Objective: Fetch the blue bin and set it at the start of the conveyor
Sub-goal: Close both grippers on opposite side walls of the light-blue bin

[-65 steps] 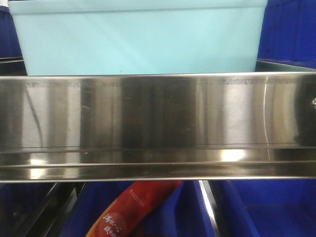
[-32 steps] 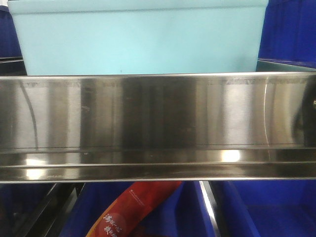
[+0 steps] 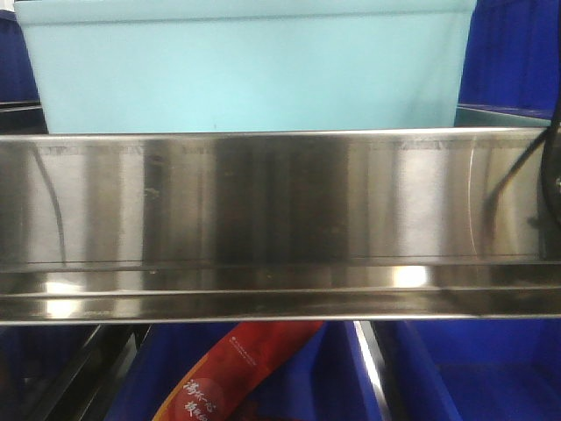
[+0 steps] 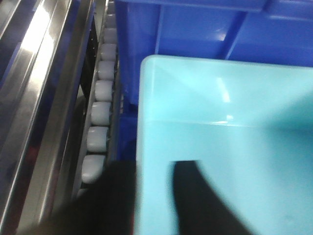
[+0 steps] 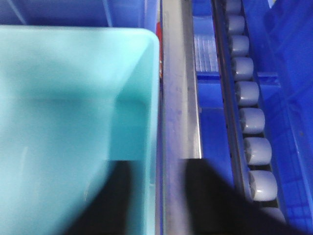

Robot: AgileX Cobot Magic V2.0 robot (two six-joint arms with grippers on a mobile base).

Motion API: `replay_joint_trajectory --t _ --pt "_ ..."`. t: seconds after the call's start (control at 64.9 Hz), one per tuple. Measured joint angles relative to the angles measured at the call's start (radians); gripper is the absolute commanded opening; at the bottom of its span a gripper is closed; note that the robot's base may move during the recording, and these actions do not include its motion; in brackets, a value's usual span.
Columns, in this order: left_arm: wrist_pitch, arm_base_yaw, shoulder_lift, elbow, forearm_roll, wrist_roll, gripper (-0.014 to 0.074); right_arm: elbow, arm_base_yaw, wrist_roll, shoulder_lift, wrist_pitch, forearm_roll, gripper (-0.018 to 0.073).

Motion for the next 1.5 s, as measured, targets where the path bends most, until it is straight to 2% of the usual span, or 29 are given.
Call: replay_joint_trajectory --t 0.231,0.401,0.725,1.496 --pt "0.059 0.017 0.016 0.0 0.002 -0.007 0.0275 0.0 -0.007 -0.002 0.006 0.003 0.026 0.0233" --pt "0.073 0.037 0.046 0.0 0.0 -0.007 0.0275 0.0 -0.02 -0.002 0.046 0.006 0.03 0.0234" --pt "0.081 0.037 0.097 -0.003 -0.043 0.001 0.0275 0.0 -0.02 -0.007 0.092 0.006 0.063 0.0234" --pt "0.061 0.023 0.114 -0.003 -0.037 0.039 0.0274 0.0 -0.02 -0.035 0.1 0.0 0.063 0.0234"
